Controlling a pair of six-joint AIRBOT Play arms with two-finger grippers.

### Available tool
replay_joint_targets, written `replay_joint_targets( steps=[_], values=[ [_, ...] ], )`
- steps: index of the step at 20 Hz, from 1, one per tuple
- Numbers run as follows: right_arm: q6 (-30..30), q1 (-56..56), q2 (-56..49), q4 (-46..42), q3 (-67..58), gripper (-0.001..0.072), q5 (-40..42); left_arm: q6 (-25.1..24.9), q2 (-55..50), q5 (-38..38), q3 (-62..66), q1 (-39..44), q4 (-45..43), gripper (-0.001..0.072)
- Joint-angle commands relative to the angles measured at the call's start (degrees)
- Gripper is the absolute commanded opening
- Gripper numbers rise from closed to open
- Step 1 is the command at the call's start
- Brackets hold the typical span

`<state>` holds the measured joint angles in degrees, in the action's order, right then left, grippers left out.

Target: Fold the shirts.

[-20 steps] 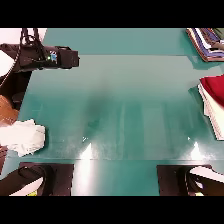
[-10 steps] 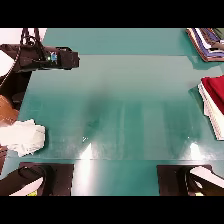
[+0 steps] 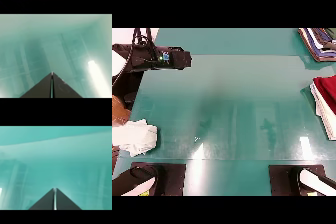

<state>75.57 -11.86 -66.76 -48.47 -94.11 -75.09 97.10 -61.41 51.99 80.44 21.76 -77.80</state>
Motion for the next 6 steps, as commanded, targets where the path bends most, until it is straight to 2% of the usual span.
replay_joint_targets(
  steps=[1, 6],
  values=[
    [-0.2, 9.2, 0.1, 0.3, -2.0, 0.0015, 1.7, 0.0, 0.0, -0.1, 0.0, 0.0, 0.0, 0.0023],
    [-0.2, 10.7, 0.0, 0.3, -1.9, 0.0015, 1.4, 0.0, 0.0, -0.1, 0.0, 0.0, 0.0, 0.0023]
  ],
)
